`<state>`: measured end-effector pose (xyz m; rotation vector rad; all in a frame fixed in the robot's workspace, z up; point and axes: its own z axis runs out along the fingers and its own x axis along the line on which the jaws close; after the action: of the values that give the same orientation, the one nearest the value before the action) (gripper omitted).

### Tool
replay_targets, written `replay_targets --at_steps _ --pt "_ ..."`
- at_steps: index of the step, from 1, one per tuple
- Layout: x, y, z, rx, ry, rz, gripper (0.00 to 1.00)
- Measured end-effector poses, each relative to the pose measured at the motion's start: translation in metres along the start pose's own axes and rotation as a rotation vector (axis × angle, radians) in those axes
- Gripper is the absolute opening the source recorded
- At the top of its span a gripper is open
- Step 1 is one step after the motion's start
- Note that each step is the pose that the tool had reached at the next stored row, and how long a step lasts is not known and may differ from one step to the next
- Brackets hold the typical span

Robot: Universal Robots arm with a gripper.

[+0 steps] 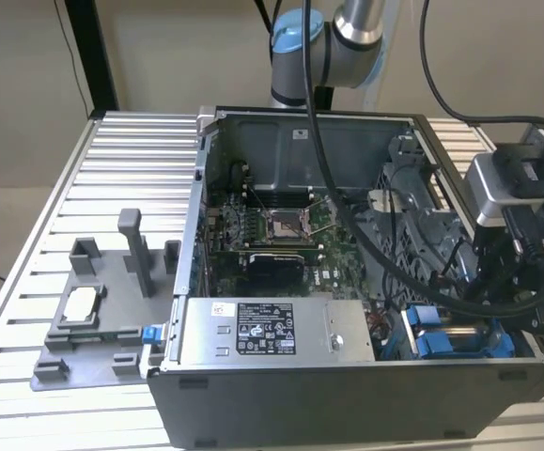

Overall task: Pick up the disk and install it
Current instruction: 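Insert the first disk wire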

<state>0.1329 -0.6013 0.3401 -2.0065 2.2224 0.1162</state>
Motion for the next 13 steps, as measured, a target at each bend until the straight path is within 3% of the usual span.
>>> replay_targets --at_steps 2,9,13 --pt "0.0 -0.0005 0.0002 0.0001 0.005 0.0 0.0" --pt "-0.0008 -0.0006 0.0015 -0.0004 0.0374 -0.001 0.0" --pt "-0.0045 -0.0002 0.0022 -0.0004 0.0382 -0.001 0.0"
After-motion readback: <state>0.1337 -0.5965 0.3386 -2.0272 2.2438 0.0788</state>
